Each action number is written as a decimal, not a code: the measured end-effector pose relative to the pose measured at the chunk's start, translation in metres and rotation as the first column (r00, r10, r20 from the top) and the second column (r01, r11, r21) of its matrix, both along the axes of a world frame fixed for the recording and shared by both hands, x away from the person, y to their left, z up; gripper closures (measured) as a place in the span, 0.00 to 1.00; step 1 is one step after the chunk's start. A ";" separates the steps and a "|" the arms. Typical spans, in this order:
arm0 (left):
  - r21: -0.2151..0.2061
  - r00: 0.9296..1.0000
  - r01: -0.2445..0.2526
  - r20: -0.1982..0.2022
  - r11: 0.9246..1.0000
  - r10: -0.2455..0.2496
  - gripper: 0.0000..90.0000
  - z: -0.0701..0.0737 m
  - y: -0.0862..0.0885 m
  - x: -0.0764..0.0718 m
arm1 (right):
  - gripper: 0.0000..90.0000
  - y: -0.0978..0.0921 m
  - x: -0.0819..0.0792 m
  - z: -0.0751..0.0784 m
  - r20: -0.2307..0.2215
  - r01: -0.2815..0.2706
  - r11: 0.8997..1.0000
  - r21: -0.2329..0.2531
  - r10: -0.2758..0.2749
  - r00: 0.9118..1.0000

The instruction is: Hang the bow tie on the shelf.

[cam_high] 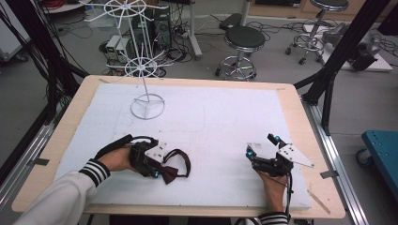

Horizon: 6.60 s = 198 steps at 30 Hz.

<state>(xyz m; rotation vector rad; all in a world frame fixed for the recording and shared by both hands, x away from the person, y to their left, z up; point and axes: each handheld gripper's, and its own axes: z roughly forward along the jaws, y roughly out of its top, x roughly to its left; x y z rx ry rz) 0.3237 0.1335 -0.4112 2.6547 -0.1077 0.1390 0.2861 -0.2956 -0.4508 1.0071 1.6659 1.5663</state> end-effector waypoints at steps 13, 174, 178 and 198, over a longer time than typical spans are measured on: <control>0.027 0.997 -0.075 0.006 0.997 0.075 0.78 0.002 -0.004 0.001 | 0.03 0.000 0.000 0.000 0.000 0.002 1.000 0.000 -0.002 1.000; -0.650 0.605 -0.580 0.060 0.491 0.794 0.81 0.154 0.081 0.077 | 0.03 0.001 0.000 0.000 -0.004 0.002 1.000 -0.002 -0.002 1.000; -0.646 0.592 -0.596 0.049 0.478 0.805 0.81 0.155 0.082 0.080 | 0.03 0.001 0.000 0.000 -0.004 0.003 1.000 -0.001 -0.003 1.000; -0.655 0.602 -0.597 0.016 0.463 0.799 0.38 0.158 0.083 0.078 | 0.03 0.001 0.000 0.000 0.003 0.003 1.000 -0.008 -0.003 1.000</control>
